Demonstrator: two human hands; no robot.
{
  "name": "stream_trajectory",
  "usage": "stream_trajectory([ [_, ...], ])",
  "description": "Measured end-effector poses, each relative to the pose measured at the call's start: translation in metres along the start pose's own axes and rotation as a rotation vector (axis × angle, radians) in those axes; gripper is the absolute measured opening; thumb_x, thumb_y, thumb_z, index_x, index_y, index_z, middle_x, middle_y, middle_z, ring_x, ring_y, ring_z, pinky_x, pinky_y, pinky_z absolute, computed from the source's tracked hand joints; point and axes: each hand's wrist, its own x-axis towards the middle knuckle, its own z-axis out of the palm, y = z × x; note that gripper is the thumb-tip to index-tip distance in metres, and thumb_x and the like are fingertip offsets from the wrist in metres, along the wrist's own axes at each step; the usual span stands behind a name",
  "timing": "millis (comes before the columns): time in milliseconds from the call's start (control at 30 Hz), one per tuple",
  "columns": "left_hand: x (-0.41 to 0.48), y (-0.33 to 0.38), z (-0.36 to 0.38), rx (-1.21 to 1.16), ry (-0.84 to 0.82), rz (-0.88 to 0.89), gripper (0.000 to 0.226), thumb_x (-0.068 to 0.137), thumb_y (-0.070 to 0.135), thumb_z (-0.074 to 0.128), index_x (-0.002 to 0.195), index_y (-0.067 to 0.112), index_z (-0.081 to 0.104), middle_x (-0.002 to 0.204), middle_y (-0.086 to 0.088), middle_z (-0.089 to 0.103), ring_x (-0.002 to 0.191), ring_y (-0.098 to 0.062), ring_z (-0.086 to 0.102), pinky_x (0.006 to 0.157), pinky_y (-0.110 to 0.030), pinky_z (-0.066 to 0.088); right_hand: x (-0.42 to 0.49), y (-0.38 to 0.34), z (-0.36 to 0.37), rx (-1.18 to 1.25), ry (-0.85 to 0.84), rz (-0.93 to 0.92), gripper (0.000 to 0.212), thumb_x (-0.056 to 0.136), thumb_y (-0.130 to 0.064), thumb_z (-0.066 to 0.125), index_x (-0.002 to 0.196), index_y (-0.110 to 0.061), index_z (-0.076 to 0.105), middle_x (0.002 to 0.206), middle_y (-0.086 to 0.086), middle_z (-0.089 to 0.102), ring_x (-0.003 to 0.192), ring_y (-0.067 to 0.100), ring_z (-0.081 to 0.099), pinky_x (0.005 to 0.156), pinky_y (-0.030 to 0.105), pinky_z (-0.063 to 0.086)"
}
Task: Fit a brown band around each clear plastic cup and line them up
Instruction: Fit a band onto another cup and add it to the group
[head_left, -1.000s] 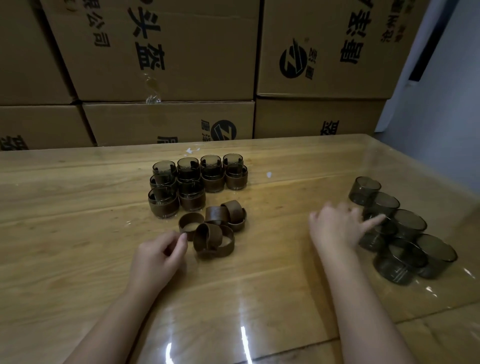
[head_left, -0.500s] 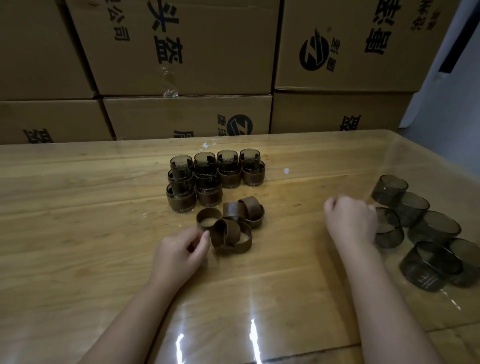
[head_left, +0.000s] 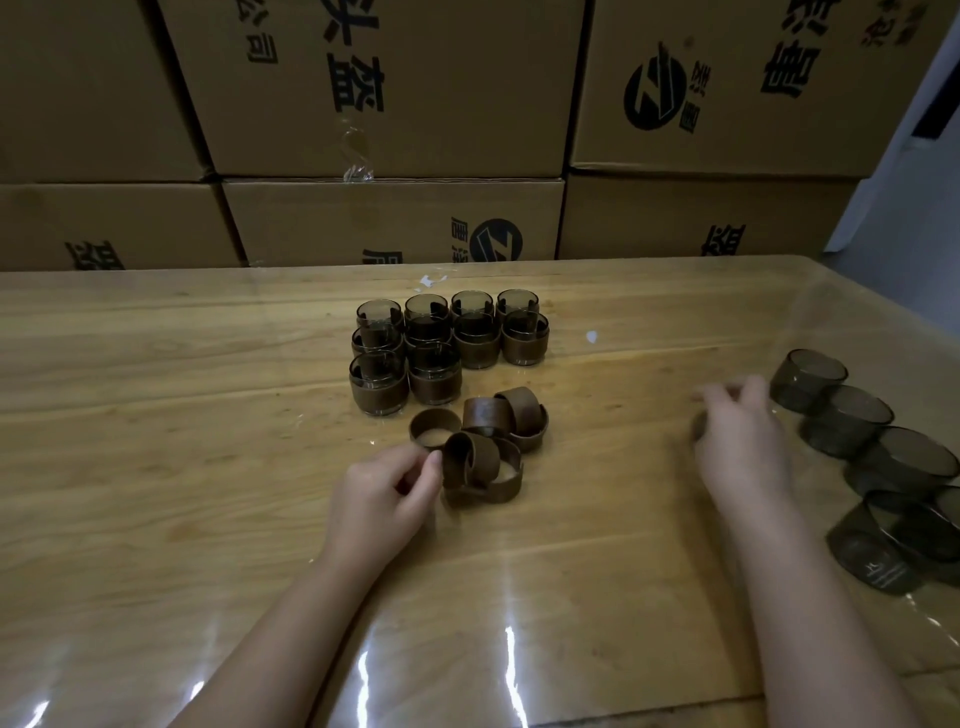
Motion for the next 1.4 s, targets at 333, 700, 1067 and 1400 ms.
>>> stream_trajectory([
  [333,-0.006,0.046,0.027,-0.707,-0.009,-0.294,0.055,0.079,0.044,0.060,0.130,0.038,0.042,0.132,-0.003,0.051,0.106,-0.007,0.062,0.077,-0.023,0.054,-0.087,-0.095,0.026,0.797,0.195,-0.912,0.034,0.091,-0.001,0.046,0.120,-0.016,0.052,0.131,0.008,0.036,0.114,0.009,0.051,0.097,0.020,0.047],
  [700,-0.008,0.037,0.030,-0.712,0.002,-0.301,0.055,0.083,0.046,0.059,0.133,0.027,0.045,0.128,0.003,0.059,0.120,-0.013,0.056,0.098,-0.026,0.045,-0.100,-0.102,0.037,1.168,0.135,-0.727,0.041,0.091,-0.006,0.052,0.130,-0.017,0.047,0.133,-0.003,0.044,0.120,0.033,0.054,0.100,0.043,0.047],
  [1067,-0.009,0.030,0.033,-0.737,0.205,-0.360,0.049,0.083,0.046,0.059,0.126,0.027,0.042,0.114,0.028,0.062,0.104,0.005,0.060,0.085,-0.012,0.045,-0.102,-0.098,0.046,0.976,-0.230,-0.627,0.051,0.094,-0.037,0.043,0.142,-0.037,0.025,0.148,-0.014,0.036,0.138,-0.004,0.031,0.111,0.013,0.026],
  [1400,-0.004,0.027,0.032,-0.580,0.202,-0.339,0.065,0.072,0.044,0.071,0.127,0.039,0.037,0.126,-0.003,0.053,0.109,-0.020,0.060,0.086,-0.026,0.050,-0.103,-0.098,0.042,1.043,-0.132,-0.643,0.047,0.098,-0.025,0.040,0.142,-0.009,0.039,0.150,0.002,0.040,0.141,0.010,0.034,0.113,0.023,0.029],
])
